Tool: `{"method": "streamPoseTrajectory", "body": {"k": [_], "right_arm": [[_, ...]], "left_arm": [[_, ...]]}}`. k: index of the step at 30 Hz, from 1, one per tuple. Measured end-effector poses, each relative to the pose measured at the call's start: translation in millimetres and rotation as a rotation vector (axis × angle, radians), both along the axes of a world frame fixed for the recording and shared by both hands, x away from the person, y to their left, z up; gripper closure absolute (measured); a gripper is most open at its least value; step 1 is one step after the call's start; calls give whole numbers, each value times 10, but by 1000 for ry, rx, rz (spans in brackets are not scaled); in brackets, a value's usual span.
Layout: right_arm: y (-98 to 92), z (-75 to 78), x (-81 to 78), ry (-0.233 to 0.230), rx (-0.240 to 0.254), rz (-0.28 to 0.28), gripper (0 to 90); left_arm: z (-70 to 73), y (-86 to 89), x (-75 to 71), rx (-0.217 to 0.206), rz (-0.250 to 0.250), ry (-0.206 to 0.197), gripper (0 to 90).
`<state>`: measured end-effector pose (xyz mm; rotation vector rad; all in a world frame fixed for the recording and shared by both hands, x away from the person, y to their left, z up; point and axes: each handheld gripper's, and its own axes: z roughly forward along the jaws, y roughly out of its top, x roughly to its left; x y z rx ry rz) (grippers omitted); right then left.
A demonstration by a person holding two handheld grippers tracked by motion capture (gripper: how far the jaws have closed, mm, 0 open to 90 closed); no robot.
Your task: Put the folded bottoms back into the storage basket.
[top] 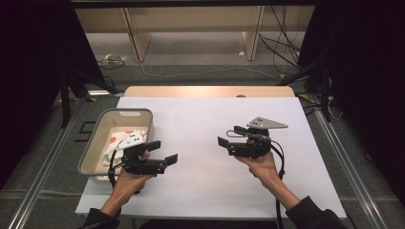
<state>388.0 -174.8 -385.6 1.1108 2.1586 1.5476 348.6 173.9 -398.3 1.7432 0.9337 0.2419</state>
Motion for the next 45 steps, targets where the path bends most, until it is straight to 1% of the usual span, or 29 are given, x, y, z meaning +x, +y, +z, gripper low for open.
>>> {"method": "streamPoseTrajectory", "body": {"k": [3,4,9,12,14,21,22,23,28,31,33,35,36,41,42,45], "right_arm": [[-21,-9,-34,-5,-4,2,209],[-41,-14,-69,-9,-9,3,206],[-77,-19,-127,-14,-7,6,199],[-99,-24,-174,-25,-10,1,181],[-110,-31,-194,-24,-9,3,168],[-156,-47,-271,-36,-4,1,155],[-163,-49,-280,-36,-5,-1,154],[-170,-54,-290,-35,-5,0,153],[-188,-94,-341,-29,-14,0,151],[-197,-106,-375,-32,-22,2,147],[-210,-106,-399,-38,-21,-2,142],[-218,-107,-413,-37,-17,-7,142],[-233,-122,-440,-33,-10,-10,142],[-252,-150,-484,-29,-13,-15,142],[-262,-153,-510,-32,-11,-18,142],[-267,-158,-538,-38,-9,-21,142]], "left_arm": [[0,1,-12,1,-3,-2,103],[-1,-2,-27,-2,-5,-3,102],[-8,-8,-55,4,-11,-9,102],[-16,-13,-71,15,-17,-14,101],[-23,-19,-86,22,-19,-16,98],[-41,-30,-115,24,-30,-20,89],[-45,-36,-124,34,-32,-21,82],[-45,-37,-127,35,-34,-23,79],[-45,-27,-150,28,-29,-30,67],[-61,-33,-165,30,-24,-24,52],[-74,-36,-181,36,-25,-25,35],[-79,-36,-189,36,-23,-26,31],[-83,-35,-198,37,-22,-32,27],[-71,-31,-225,27,-18,-40,23],[-68,-31,-239,30,-21,-45,22],[-72,-39,-250,27,-22,-43,21]]}}
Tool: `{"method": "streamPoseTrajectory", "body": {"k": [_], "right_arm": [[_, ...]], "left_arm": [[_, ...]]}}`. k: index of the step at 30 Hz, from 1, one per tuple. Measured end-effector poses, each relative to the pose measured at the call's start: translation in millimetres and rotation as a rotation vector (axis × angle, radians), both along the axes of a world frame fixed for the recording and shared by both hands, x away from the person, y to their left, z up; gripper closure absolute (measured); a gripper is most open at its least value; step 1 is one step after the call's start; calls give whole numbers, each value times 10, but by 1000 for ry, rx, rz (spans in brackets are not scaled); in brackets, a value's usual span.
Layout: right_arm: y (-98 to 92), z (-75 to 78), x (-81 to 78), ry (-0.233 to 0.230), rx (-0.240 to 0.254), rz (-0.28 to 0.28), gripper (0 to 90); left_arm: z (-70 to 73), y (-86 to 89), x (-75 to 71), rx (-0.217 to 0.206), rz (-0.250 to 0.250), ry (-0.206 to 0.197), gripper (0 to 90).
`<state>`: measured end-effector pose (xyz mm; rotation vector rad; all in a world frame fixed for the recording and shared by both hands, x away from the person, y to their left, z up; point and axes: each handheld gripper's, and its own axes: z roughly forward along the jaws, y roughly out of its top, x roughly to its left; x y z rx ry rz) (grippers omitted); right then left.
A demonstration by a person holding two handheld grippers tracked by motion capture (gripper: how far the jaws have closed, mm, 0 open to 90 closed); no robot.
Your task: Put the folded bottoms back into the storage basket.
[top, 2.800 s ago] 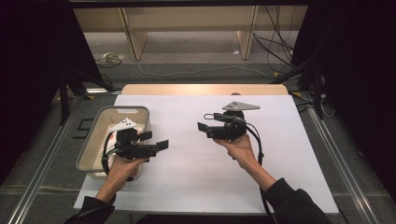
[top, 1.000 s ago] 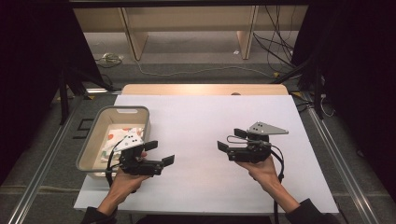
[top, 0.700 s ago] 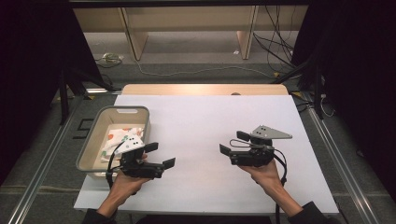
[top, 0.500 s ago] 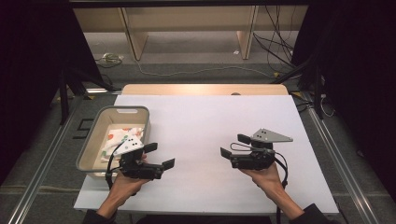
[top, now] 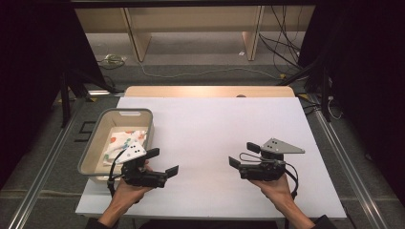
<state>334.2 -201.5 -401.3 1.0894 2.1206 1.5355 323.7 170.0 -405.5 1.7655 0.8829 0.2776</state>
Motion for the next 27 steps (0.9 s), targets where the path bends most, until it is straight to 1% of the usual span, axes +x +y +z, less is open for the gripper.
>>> {"method": "streamPoseTrajectory", "body": {"k": [2,3,6,9,14,17,22,27], "right_arm": [[-2,-17,-39,5,-2,2,141],[-1,-24,-52,7,-4,3,141],[0,-36,-76,10,-7,4,140],[-8,-33,-118,-2,-9,1,140],[-33,-17,-130,-13,-7,-5,140],[-36,-22,-123,-12,-9,-8,141],[-31,-27,-116,-13,-12,-8,141],[-36,-30,-103,-13,-9,-9,141]], "left_arm": [[-6,-2,-6,4,-4,0,20],[-10,-9,-17,-5,-6,4,20],[-14,-13,-29,-3,-11,5,20],[-35,-26,-48,3,-19,11,19],[-34,-25,-47,4,-17,10,18],[-22,-8,-43,-10,-10,7,18],[-21,6,-35,-17,-5,8,18],[-29,4,-27,-12,-6,10,18]]}}
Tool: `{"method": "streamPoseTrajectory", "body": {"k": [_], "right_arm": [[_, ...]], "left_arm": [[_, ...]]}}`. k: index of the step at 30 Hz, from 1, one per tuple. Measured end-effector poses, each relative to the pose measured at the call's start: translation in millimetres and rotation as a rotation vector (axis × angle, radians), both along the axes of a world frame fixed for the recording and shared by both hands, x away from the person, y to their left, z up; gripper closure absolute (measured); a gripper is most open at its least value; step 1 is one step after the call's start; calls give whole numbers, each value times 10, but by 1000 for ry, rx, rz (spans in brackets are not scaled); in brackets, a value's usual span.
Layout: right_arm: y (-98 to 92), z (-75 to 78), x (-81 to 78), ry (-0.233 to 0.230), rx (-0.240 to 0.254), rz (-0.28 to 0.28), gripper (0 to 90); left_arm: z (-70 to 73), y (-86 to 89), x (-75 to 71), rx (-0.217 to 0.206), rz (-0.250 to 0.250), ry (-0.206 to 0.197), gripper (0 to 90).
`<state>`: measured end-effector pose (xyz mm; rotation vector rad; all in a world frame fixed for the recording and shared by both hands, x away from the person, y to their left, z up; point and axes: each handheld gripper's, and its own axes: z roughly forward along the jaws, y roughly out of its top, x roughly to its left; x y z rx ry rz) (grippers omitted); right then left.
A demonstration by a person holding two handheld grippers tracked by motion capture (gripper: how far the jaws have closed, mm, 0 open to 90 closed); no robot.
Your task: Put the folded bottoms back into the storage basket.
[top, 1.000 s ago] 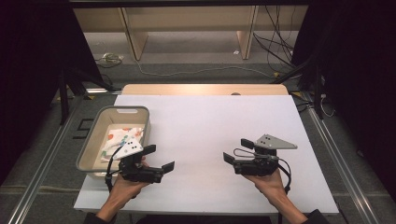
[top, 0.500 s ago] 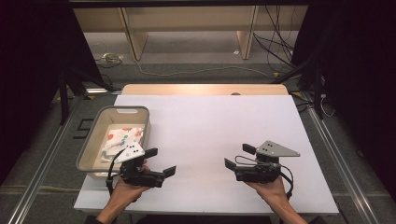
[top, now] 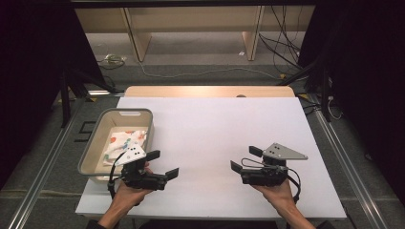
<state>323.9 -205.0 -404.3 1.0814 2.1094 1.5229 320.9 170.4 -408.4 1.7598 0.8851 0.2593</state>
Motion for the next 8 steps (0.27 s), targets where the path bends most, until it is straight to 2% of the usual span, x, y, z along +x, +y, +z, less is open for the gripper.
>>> {"method": "streamPoseTrajectory", "body": {"k": [8], "right_arm": [[-1,-3,10,0,-3,-3,141]], "left_arm": [[-5,4,8,-4,5,5,18]]}}
